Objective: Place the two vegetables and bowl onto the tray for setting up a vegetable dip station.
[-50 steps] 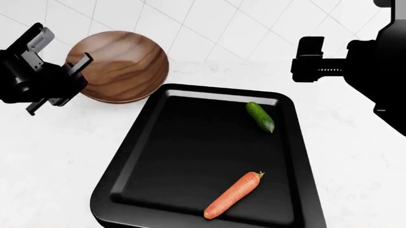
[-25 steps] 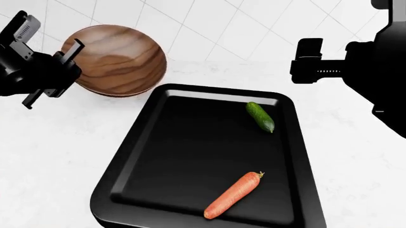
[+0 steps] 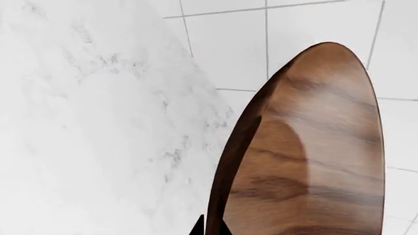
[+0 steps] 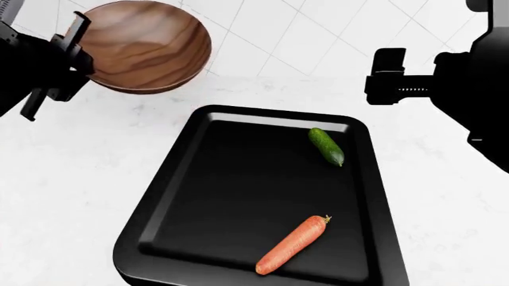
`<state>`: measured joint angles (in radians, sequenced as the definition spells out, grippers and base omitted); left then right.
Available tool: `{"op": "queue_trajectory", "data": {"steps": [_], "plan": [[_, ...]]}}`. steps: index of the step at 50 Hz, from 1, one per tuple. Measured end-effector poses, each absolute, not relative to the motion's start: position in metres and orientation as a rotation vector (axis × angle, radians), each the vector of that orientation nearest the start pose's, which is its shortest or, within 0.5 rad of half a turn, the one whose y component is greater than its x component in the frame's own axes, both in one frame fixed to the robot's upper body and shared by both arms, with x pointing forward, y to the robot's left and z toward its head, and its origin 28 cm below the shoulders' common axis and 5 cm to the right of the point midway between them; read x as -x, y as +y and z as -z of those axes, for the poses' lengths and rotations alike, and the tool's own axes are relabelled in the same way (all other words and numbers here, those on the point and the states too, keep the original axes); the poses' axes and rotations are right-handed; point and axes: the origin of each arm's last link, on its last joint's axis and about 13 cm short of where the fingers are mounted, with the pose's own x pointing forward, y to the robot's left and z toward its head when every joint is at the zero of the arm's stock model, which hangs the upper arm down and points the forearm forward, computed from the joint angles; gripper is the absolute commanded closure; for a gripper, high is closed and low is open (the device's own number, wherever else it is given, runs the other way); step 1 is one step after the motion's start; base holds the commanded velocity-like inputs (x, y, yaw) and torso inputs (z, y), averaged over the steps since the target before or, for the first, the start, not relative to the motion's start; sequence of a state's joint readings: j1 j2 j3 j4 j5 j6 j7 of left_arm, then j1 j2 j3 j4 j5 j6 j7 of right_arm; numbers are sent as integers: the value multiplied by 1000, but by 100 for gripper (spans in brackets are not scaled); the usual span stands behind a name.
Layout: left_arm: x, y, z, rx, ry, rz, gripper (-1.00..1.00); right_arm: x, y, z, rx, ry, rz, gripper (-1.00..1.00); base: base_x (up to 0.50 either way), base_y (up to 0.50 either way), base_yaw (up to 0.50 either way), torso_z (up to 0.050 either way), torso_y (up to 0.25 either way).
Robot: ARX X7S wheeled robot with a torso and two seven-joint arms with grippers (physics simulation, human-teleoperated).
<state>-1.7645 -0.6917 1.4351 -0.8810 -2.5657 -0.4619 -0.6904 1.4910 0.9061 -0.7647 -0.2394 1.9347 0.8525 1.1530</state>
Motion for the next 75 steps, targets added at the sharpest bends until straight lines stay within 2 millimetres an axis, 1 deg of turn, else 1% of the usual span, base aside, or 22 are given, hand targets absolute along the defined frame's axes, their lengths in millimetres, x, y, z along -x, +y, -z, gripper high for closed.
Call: {"op": "queue_trajectory", "data": {"steps": [10,18,26,33,40,50,63,75], "plan": [[-334,299,-376,928,545,-170,100,-241,-143,-338,32,191,65,-100,0,0,0,0,1],[-301,278,-391,920,573,-105,100,-242,-143,-337,35,195,69,-100,0,0,0,0,0],[-267,258,-393,885,613,-43,100,-243,-143,-336,38,199,71,-100,0,0,0,0,0],[-242,245,-391,863,644,-4,100,-243,-144,-336,38,199,73,-100,0,0,0,0,0],[-219,235,-387,850,667,25,100,-243,-144,-337,40,199,76,-100,0,0,0,0,0],[-202,227,-379,840,698,41,100,-243,-145,-337,41,199,78,-100,0,0,0,0,0],[-191,219,-371,827,739,56,100,-243,-145,-337,43,200,84,-100,0,0,0,0,0],[-182,212,-368,813,766,78,100,-243,-146,-336,44,200,87,-100,0,0,0,0,0]]}}
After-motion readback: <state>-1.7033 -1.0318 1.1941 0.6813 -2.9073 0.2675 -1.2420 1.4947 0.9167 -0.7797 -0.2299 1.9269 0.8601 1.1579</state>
